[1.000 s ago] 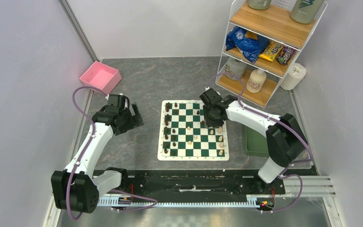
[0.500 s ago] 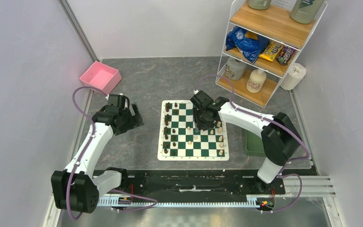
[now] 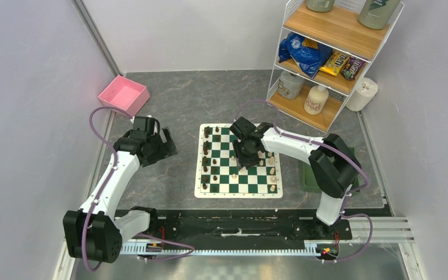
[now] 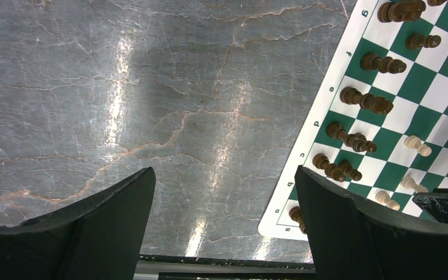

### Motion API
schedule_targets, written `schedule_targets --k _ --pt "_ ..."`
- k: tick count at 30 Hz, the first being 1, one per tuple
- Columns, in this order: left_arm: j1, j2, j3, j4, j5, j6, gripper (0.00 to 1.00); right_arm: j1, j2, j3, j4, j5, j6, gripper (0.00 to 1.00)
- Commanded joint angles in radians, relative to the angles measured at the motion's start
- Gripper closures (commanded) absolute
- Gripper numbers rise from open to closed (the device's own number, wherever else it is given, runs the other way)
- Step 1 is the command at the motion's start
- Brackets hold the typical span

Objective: Set up the chess pieces on the board

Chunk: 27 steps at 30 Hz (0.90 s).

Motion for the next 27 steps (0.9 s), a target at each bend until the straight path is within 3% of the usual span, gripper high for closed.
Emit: schedule_targets --k 1,9,16,27 --pt "0.004 -0.006 0.037 0.003 0.007 0.018 0.04 0.008 0.017 0.040 0.029 -0.012 0.010 0.57" --pt "0.004 -0.005 0.039 0.003 0.008 0.018 0.04 0.006 0.030 0.036 0.035 -0.024 0.009 0.67" --pt "0.004 -0.006 0.038 0.003 0.007 0.017 0.04 0.005 0.008 0.028 0.034 -0.016 0.006 0.83" --pt "0.004 -0.003 0.037 0.003 0.008 0.018 0.04 0.005 -0.146 -0.060 -0.028 0.173 0.021 0.84"
